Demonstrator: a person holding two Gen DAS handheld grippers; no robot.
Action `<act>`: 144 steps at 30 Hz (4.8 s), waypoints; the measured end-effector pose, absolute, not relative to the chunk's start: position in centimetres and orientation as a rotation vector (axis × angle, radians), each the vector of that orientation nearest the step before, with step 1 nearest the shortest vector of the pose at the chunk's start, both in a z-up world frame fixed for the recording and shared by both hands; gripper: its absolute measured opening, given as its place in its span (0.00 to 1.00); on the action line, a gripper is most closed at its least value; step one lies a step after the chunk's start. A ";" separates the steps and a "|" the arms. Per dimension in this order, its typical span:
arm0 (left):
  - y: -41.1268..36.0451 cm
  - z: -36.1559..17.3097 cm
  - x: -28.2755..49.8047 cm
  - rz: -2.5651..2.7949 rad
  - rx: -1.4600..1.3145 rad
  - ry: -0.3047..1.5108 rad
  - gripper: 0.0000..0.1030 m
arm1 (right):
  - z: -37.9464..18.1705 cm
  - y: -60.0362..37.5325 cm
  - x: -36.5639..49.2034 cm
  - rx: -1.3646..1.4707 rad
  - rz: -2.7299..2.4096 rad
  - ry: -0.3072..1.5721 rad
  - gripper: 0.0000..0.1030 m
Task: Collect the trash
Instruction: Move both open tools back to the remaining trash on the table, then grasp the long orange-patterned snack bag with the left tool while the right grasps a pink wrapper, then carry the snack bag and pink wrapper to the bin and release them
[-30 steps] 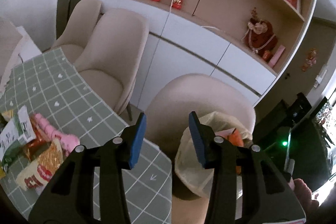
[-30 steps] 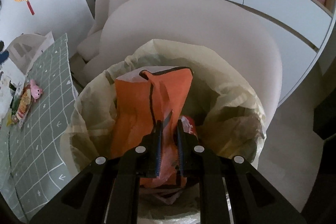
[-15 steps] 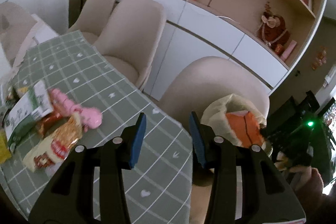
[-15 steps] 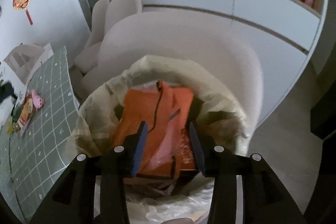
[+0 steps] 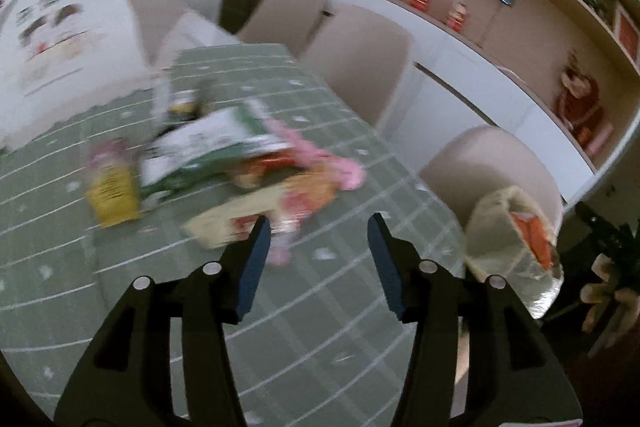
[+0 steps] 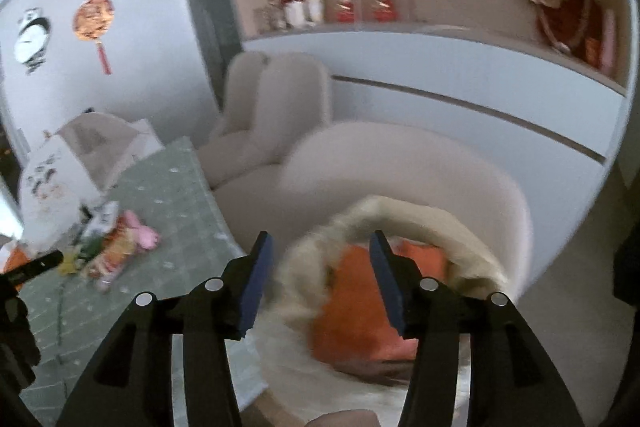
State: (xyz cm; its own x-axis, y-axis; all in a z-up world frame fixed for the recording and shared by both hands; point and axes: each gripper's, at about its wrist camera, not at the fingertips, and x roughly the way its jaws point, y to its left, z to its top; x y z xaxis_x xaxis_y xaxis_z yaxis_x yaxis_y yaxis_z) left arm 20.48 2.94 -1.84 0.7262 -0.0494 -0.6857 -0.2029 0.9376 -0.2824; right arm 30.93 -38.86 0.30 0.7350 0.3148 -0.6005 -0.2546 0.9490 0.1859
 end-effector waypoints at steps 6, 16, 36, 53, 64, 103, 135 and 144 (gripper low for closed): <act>9.2 -2.4 16.7 0.215 -0.416 0.731 0.53 | 0.8 -30.3 30.8 0.010 0.448 0.673 0.47; 15.6 -4.7 18.3 0.227 -0.436 0.715 0.56 | -1.1 -22.8 30.1 -0.054 0.543 0.733 0.47; 12.2 -4.0 31.3 0.061 -0.118 0.630 0.57 | -6.6 -20.1 31.3 -0.112 0.537 0.875 0.47; 13.5 -5.0 26.2 0.089 -0.330 0.749 0.08 | -7.2 -16.5 31.5 -0.108 0.639 0.887 0.47; 12.3 -7.1 18.0 0.038 -0.481 0.817 0.08 | -8.4 -9.3 33.2 0.018 0.709 0.903 0.47; 3.1 -8.9 27.6 -0.103 -0.204 0.948 0.26 | -9.4 -18.9 30.9 -0.027 0.605 0.962 0.48; 8.7 -7.9 16.7 0.036 -0.429 0.970 0.44 | -10.2 -10.1 30.9 -0.179 0.755 0.957 0.13; 7.3 -8.4 19.1 0.086 -0.386 1.017 0.31 | -7.5 -17.1 30.0 -0.016 0.704 0.942 0.13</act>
State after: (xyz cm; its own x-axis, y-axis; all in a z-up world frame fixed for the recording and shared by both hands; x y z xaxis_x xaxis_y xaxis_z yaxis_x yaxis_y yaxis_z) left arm 19.14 7.35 -8.37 0.5291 -0.1076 -0.8417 -0.2477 0.9291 -0.2745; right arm 29.99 -17.07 -7.50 0.3847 0.5463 -0.7440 -0.5595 0.7791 0.2828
